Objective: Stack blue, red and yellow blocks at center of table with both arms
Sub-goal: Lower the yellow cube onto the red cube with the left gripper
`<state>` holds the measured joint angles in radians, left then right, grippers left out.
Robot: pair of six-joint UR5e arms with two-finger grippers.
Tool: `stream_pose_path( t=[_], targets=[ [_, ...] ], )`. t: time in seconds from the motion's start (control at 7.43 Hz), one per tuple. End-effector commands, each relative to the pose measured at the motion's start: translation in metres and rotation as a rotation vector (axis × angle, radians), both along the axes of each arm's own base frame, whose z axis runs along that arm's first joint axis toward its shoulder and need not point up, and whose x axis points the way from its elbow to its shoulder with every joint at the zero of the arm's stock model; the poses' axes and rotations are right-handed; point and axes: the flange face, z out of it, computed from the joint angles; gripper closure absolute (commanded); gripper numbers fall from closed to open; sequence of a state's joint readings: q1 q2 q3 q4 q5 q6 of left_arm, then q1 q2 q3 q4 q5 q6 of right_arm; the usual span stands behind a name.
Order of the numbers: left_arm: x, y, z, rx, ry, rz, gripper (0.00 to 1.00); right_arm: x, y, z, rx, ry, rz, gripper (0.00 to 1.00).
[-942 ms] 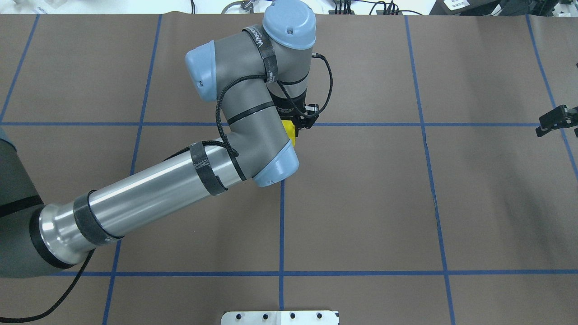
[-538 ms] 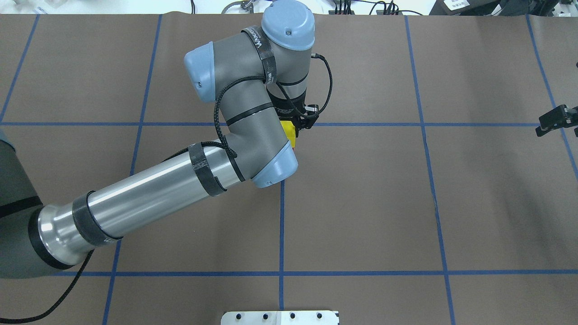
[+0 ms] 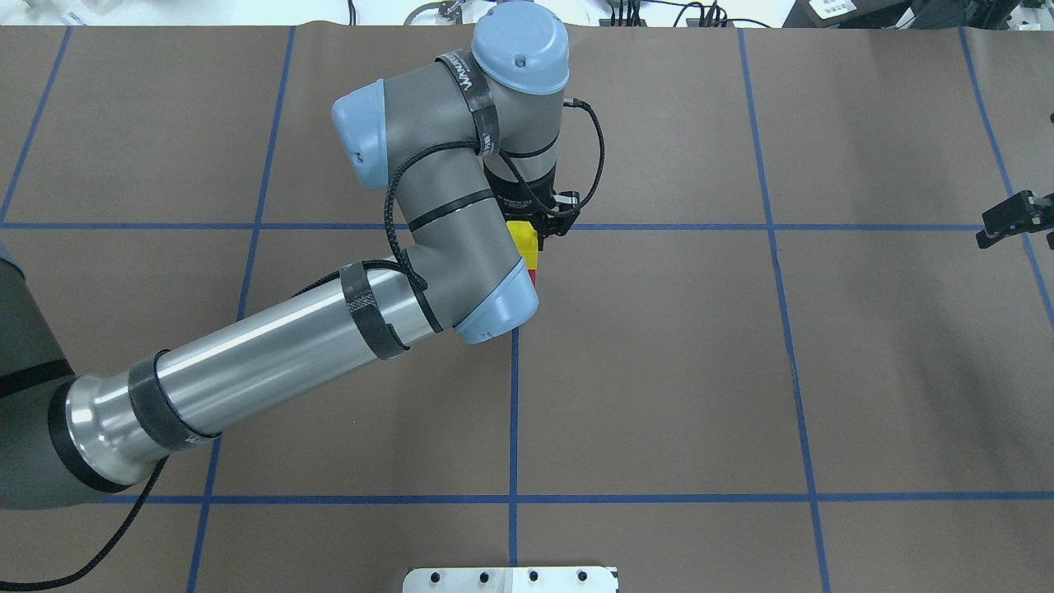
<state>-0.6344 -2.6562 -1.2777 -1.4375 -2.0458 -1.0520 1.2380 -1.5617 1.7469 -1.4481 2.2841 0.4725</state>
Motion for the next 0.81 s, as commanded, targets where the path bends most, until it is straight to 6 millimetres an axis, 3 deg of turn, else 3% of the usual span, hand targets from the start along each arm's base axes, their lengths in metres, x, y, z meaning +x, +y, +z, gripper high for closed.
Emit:
stream_pose_path(
  t=[0.0,0.67],
  targets=[
    [-0.0003,-0.0003,0.0004,0.001,0.001,0.001,1.00,0.0000,0.0000,-0.0002,0.000,0.000,0.000,0.01],
    [-0.0009,0.0018,-0.0003,0.001,0.005,0.002,1.00,-0.0012,-0.0010,-0.0017,0.002,-0.001,0.000,0.01]
  ],
)
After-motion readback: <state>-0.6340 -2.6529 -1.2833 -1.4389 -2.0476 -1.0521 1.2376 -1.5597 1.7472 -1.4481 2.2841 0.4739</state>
